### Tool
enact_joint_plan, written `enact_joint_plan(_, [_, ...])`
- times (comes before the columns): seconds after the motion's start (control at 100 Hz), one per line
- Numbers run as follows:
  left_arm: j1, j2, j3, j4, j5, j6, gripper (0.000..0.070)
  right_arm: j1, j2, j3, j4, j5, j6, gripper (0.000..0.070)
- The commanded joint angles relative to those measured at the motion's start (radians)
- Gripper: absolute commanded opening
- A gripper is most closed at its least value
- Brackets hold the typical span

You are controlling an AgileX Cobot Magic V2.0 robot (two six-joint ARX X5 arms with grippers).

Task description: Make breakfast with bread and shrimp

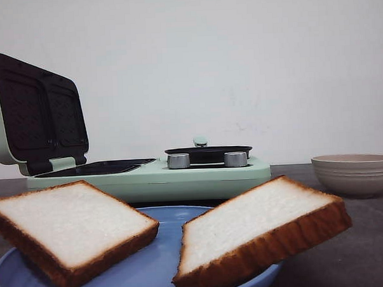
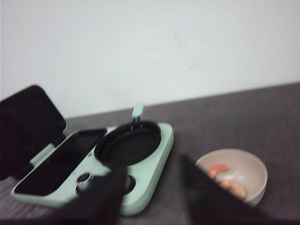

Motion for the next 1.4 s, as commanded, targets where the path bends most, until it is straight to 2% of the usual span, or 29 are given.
enact_joint_plan(0.0, [-0.006,0.014,0.009,0.0,0.002,0.023,0.0524,0.003,0.004,0.014,-0.006,-0.012,0.008,0.0424])
enact_joint_plan(0.12, [-0.007,0.018,0.009,0.001,-0.003,0.006,0.052,0.003,0.004,0.014,-0.011,-0.012,0.022,0.0423])
enact_joint_plan(0.24, [-0.007,0.031,0.009,-0.008,0.014,-0.084,0.0515,0.003,0.004,0.014,-0.011,-0.011,0.021,0.0422])
enact_joint_plan(0.36, [-0.007,0.106,0.009,-0.058,0.1,-0.143,0.0515,0.003,0.004,0.014,-0.011,-0.008,0.021,0.0422])
enact_joint_plan(0.53, [-0.007,0.296,0.009,-0.092,0.266,-0.144,0.0516,0.003,0.004,0.014,-0.01,-0.008,0.015,0.0422])
enact_joint_plan(0.67, [-0.007,0.436,0.009,-0.089,0.334,-0.143,0.0516,0.003,0.004,0.014,-0.012,-0.011,0.013,0.0422])
enact_joint_plan(0.81, [-0.007,0.533,0.009,-0.06,0.394,-0.135,0.0516,0.003,0.004,0.014,-0.016,-0.019,0.013,0.0422])
enact_joint_plan(1.0, [-0.007,0.635,0.009,0.033,0.548,-0.133,0.0516,0.003,0.004,0.014,-0.029,-0.034,-0.002,0.0421])
enact_joint_plan(1.17, [-0.007,0.708,0.009,0.035,0.555,-0.075,0.0516,0.004,0.004,0.014,-0.041,-0.033,-0.01,0.0419])
enact_joint_plan(1.39, [-0.013,0.758,0.009,0.059,0.554,-0.06,0.0513,0.004,0.004,0.014,-0.049,-0.03,-0.016,0.0414])
